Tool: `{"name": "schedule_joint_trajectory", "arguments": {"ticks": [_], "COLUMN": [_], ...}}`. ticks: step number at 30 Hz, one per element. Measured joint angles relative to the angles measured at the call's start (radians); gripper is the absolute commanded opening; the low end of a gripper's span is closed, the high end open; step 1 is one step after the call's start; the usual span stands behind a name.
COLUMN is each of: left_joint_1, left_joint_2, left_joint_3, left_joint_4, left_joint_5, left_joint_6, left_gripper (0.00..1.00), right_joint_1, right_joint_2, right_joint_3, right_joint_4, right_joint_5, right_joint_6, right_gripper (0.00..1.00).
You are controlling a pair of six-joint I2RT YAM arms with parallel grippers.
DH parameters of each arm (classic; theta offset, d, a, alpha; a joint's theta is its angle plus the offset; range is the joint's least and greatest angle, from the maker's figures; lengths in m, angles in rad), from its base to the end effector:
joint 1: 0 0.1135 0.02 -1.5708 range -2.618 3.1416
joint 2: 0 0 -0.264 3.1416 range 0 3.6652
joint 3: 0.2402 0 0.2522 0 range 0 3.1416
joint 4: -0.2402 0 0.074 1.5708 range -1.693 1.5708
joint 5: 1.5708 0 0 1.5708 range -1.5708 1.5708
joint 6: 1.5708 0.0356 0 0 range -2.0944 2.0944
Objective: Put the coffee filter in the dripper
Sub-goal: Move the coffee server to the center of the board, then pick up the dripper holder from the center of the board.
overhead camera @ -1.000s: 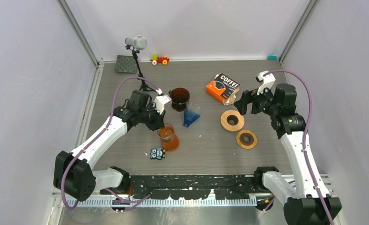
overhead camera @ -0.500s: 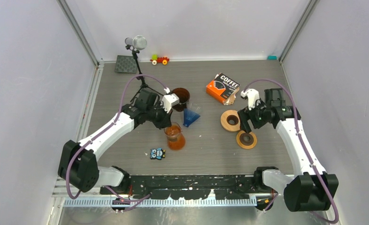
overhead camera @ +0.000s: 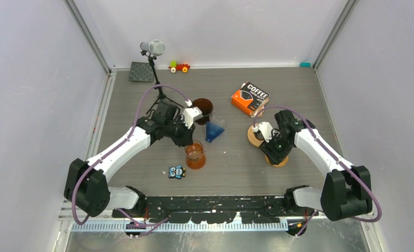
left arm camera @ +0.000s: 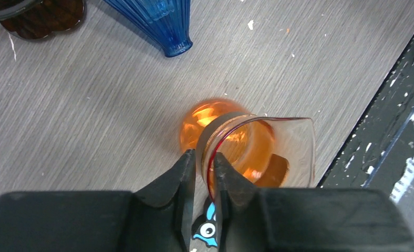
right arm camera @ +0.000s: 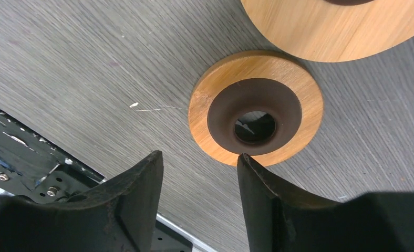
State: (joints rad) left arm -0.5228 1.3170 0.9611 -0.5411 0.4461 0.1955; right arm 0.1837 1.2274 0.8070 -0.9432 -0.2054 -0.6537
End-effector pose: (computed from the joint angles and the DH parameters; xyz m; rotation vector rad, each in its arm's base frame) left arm 0.2266 -0.1483 0.2570 1.0488 2.2369 -0.6917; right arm 0.1969 0.0440 0.2104 -1.2011 2.6231 0.2193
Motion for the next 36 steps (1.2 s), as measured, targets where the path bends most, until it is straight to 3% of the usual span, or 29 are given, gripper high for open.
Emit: {"name": "schedule_joint_trajectory", "arguments": {"ticks": [9, 13, 18, 27, 36], "left_joint_1": [-0.001, -0.001, -0.001, -0.001, -0.001], "left_joint_2": [-0.050, -0.077, -0.115, -0.213, -0.263], "left_joint_3": [0.000, 0.000, 0.000, 0.000, 0.000], "left_joint_4": [-0.002, -0.001, 0.000, 0.003, 0.005], "left_joint_5": [0.004, 0.003, -0.011, -0.055, -0.053], "left_joint_6": [0.002, 0.006, 0.025, 0.067, 0.088], "left_gripper": [0.55, 0.61, 0.65, 0.67, 0.67], "right_joint_1": [0.001, 0.004, 0.005, 0.005, 0.005], "right_joint_2": [0.125, 0.161, 0.216, 0.254, 0.235], "right_joint_3": [-0.005, -0.003, 0.002, 0.042, 0.090], "right_joint_4": [0.063, 0.076, 0.091, 0.065, 0.005], "right_joint_5": [0.029, 0.029, 0.028, -0.006, -0.066], "right_joint_6": [-0.012, -0.022, -0.034, -0.056, -0.054], "right_gripper": [0.51, 0.46, 0.35, 0.01, 0.01]}}
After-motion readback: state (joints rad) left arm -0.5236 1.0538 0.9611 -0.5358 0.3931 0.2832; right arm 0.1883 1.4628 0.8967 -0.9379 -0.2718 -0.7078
